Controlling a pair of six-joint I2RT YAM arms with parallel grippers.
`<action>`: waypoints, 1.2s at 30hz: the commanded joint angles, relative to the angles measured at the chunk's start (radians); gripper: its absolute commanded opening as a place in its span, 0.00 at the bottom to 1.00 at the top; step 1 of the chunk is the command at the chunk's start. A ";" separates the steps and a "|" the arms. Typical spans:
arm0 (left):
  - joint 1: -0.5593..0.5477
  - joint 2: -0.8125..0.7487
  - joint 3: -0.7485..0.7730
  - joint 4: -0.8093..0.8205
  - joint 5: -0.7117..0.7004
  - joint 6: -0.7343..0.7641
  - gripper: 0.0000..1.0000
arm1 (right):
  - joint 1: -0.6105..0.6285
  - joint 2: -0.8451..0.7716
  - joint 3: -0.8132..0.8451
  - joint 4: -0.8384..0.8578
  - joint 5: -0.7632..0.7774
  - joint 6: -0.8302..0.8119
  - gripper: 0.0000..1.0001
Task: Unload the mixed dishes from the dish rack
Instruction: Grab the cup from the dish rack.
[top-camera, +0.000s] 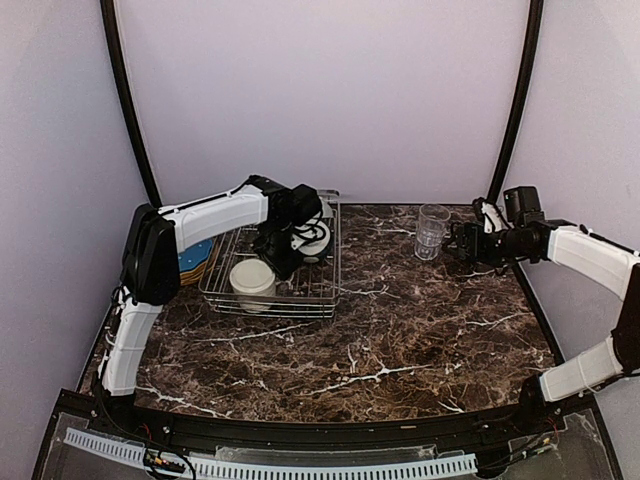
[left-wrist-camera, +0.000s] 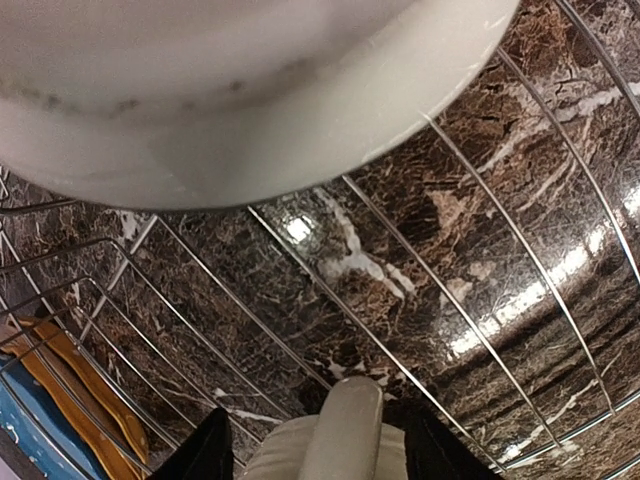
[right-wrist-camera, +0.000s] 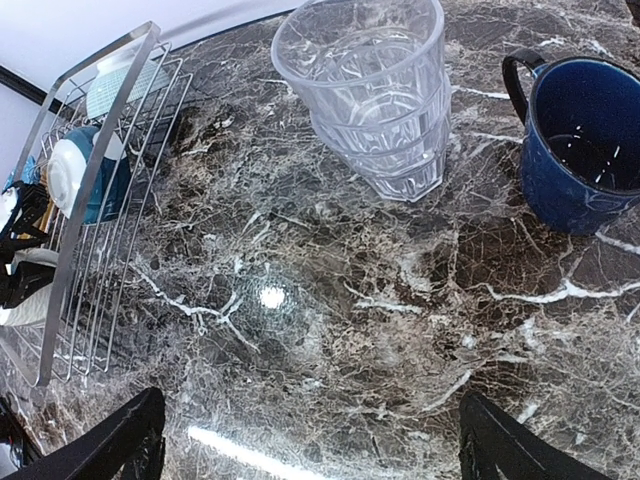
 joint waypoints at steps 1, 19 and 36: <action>-0.004 0.017 0.030 -0.099 -0.023 -0.021 0.58 | 0.009 -0.019 -0.025 0.029 -0.004 0.013 0.99; -0.013 -0.017 0.080 -0.137 -0.030 -0.057 0.04 | 0.033 -0.074 -0.029 0.021 -0.005 0.047 0.99; -0.014 -0.311 0.052 0.047 0.096 -0.078 0.01 | 0.082 -0.087 -0.002 0.042 -0.017 0.082 0.99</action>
